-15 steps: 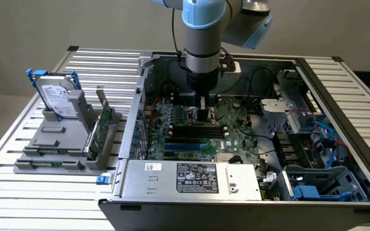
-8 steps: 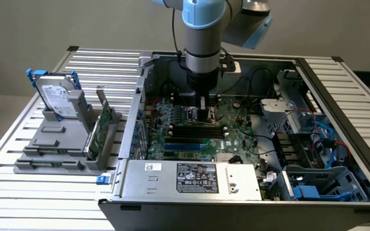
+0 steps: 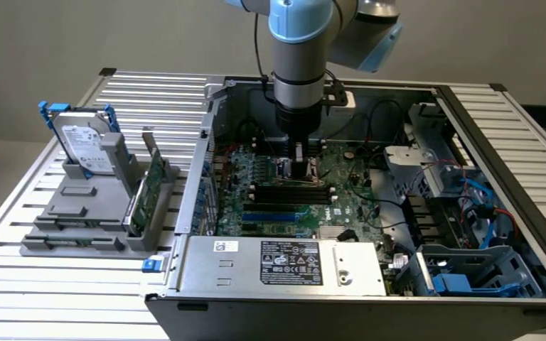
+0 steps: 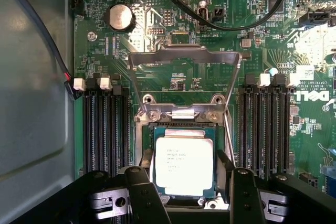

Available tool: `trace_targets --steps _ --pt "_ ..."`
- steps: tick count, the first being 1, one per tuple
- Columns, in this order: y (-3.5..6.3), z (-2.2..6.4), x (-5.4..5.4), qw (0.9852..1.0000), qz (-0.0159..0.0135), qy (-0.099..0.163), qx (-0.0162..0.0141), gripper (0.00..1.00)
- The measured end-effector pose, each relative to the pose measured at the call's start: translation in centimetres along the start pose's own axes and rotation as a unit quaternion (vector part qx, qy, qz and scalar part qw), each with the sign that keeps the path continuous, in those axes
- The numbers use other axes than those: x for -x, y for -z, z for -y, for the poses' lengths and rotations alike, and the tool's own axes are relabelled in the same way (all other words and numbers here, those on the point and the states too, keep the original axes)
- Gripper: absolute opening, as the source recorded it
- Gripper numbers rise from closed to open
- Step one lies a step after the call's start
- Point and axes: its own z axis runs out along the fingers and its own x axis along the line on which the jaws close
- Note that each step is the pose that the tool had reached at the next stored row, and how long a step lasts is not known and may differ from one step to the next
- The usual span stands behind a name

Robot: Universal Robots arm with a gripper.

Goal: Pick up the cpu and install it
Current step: 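Place the cpu into insertion slot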

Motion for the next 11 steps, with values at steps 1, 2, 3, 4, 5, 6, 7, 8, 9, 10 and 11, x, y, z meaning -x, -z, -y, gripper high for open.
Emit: trace_targets --steps 1,2,3,4,5,6,7,8,9,10,11 --pt "-0.01 0.00 0.00 1.0000 0.0002 0.000 0.0000 0.55" --pt "-0.03 0.02 -0.03 1.0000 0.0006 0.000 0.0001 0.55" --pt "-0.03 0.03 -0.04 1.0000 0.0007 0.000 0.0000 0.55" --pt "-0.03 0.04 -0.05 1.0000 0.0009 0.000 0.0000 0.55" --pt "-0.04 0.06 -0.06 1.0000 0.0011 0.000 0.0001 0.55" --pt "-0.04 0.06 -0.06 1.0000 0.0012 0.000 0.0001 0.55" --pt "-0.04 0.06 -0.06 1.0000 0.0013 0.000 0.0001 0.55" --pt "-0.04 0.06 -0.09 1.0000 0.0015 0.000 0.0001 0.55" --pt "-0.05 0.06 -0.13 1.0000 0.0017 0.000 0.0001 0.55" --pt "-0.05 0.06 -0.17 1.0000 0.0019 -0.001 0.0001 0.55" --pt "-0.06 0.07 -0.22 1.0000 0.0021 -0.001 0.0001 0.55"
